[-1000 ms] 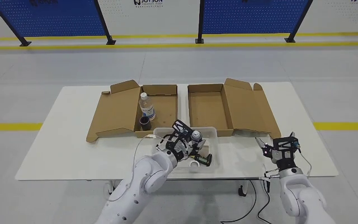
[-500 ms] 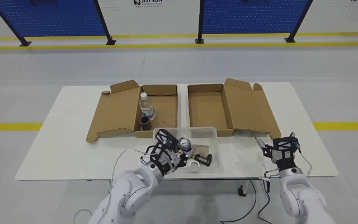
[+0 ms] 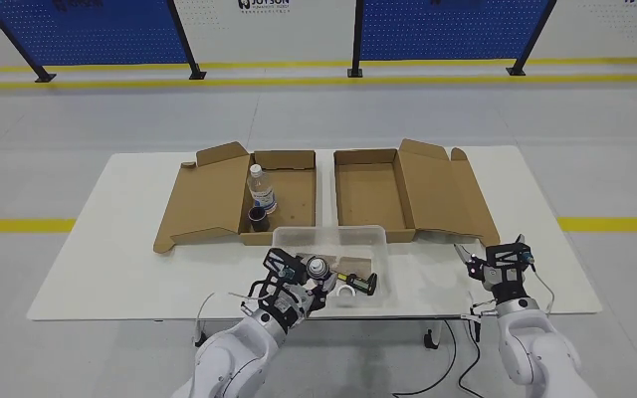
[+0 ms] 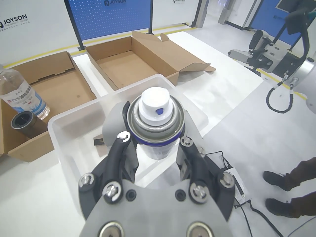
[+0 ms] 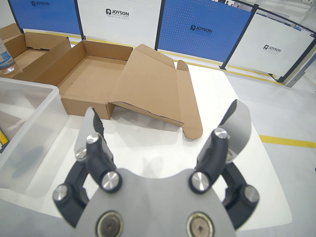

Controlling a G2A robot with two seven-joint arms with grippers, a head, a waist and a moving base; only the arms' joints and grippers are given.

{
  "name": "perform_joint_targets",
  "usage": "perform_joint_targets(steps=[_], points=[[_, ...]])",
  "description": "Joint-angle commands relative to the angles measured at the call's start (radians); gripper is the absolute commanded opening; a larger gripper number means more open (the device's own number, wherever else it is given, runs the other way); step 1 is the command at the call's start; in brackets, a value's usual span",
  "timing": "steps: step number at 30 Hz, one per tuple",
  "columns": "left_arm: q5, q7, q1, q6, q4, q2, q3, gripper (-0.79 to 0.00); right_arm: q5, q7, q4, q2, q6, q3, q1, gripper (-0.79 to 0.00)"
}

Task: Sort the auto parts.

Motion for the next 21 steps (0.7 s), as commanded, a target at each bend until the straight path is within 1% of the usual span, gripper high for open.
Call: perform_joint_targets(steps=[1, 5, 8, 11, 14, 21], points=[[0.008, 0.006, 0.006, 0.010, -0.003, 0.000, 0.004, -0.785, 0.000, 0.000, 0.000, 0.000, 0.000, 0.000, 0.000, 0.000], [0.007, 0.009, -0.003, 0.016, 0.004, 0.000, 0.015, -0.785, 0.000, 0.000, 0.000, 0.000, 0.000, 0.000, 0.000, 0.000], [0.008, -0.004, -0.044, 0.009, 0.021, -0.002, 0.023, -0.785, 0.000, 0.000, 0.000, 0.000, 0.000, 0.000, 0.000, 0.000], [0.001, -0.015, -0.104, 0.019, 0.042, -0.006, 0.030, -0.785, 0.000, 0.000, 0.000, 0.000, 0.000, 0.000, 0.000, 0.000], [-0.028, -0.022, -0.179, 0.016, 0.079, -0.013, 0.040, -0.785, 0.000, 0.000, 0.000, 0.000, 0.000, 0.000, 0.000, 0.000], [-0.096, -0.061, -0.363, -0.017, 0.213, -0.027, 0.058, -0.785, 0.000, 0.000, 0.000, 0.000, 0.000, 0.000, 0.000, 0.000]])
